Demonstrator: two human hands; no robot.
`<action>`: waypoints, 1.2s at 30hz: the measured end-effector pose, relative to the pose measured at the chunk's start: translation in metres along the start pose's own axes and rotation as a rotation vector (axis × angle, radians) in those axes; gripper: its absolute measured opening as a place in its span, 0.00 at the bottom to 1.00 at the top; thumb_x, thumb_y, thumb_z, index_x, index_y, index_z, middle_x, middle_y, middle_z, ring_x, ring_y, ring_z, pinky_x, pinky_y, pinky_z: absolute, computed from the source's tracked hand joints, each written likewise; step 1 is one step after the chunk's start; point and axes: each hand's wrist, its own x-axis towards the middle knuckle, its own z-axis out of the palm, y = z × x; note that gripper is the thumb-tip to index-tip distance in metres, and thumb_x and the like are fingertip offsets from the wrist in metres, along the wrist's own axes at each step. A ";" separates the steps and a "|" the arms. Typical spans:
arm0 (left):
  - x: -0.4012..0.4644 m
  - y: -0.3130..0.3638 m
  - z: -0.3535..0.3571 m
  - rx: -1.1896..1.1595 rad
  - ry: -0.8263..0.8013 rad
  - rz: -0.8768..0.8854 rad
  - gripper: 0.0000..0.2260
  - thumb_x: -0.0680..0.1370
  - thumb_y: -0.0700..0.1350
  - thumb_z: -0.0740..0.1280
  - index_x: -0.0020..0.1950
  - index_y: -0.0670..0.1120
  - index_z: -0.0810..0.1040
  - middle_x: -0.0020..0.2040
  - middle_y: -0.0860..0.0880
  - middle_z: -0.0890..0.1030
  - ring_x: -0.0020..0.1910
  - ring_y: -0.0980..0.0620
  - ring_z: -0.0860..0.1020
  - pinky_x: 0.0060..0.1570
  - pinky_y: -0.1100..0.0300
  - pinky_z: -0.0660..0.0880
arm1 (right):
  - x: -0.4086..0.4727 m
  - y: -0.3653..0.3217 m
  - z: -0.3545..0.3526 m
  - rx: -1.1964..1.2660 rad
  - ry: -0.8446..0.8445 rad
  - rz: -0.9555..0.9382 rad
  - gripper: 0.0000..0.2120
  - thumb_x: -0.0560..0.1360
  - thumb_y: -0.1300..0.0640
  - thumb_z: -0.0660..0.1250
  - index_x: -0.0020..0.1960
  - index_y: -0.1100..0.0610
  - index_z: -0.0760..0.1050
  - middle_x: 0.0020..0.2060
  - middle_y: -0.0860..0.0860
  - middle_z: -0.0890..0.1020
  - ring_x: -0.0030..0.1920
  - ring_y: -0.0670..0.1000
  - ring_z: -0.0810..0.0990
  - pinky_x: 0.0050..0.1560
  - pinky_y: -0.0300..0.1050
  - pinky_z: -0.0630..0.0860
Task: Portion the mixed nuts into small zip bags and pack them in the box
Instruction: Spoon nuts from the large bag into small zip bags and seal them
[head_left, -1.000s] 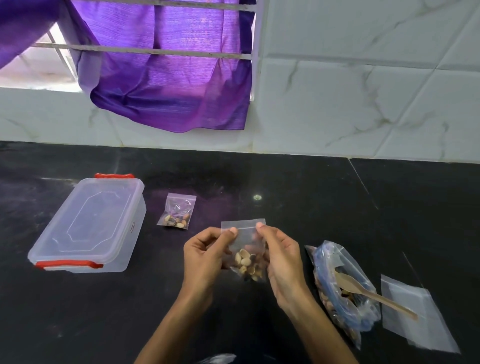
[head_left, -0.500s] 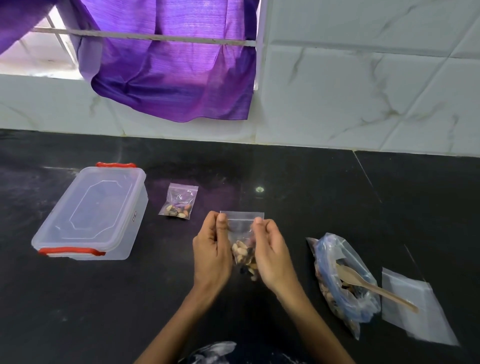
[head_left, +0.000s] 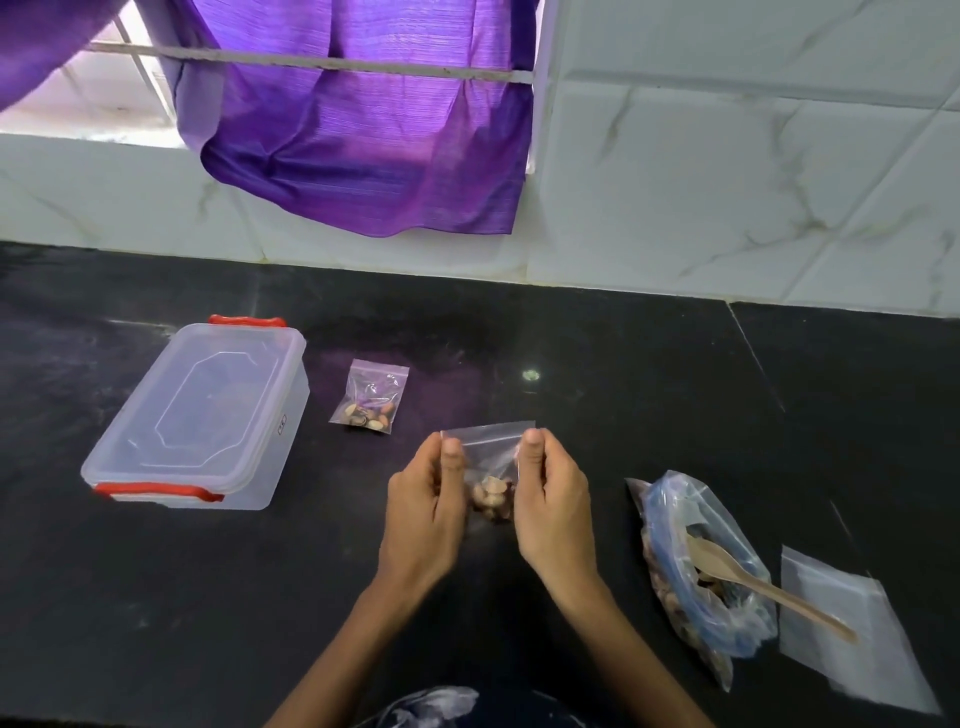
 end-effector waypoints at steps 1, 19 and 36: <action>-0.001 -0.003 0.000 0.045 0.034 0.010 0.17 0.81 0.59 0.51 0.38 0.52 0.67 0.24 0.49 0.73 0.21 0.50 0.73 0.21 0.47 0.71 | 0.001 0.001 0.006 0.013 0.009 -0.004 0.20 0.80 0.46 0.50 0.35 0.55 0.67 0.25 0.48 0.70 0.26 0.44 0.69 0.29 0.46 0.67; 0.072 -0.055 -0.060 0.407 0.253 -0.169 0.09 0.82 0.46 0.56 0.50 0.42 0.72 0.41 0.47 0.80 0.37 0.54 0.78 0.34 0.64 0.71 | 0.059 0.011 0.135 -0.045 -0.180 0.098 0.19 0.82 0.52 0.52 0.41 0.58 0.74 0.35 0.51 0.79 0.34 0.47 0.74 0.33 0.41 0.64; 0.072 -0.076 -0.062 0.679 0.226 -0.314 0.16 0.75 0.32 0.65 0.61 0.42 0.70 0.57 0.42 0.76 0.50 0.45 0.77 0.44 0.56 0.74 | 0.076 0.033 0.142 -0.152 -0.193 0.198 0.09 0.80 0.49 0.58 0.49 0.54 0.68 0.32 0.44 0.72 0.31 0.42 0.71 0.30 0.36 0.65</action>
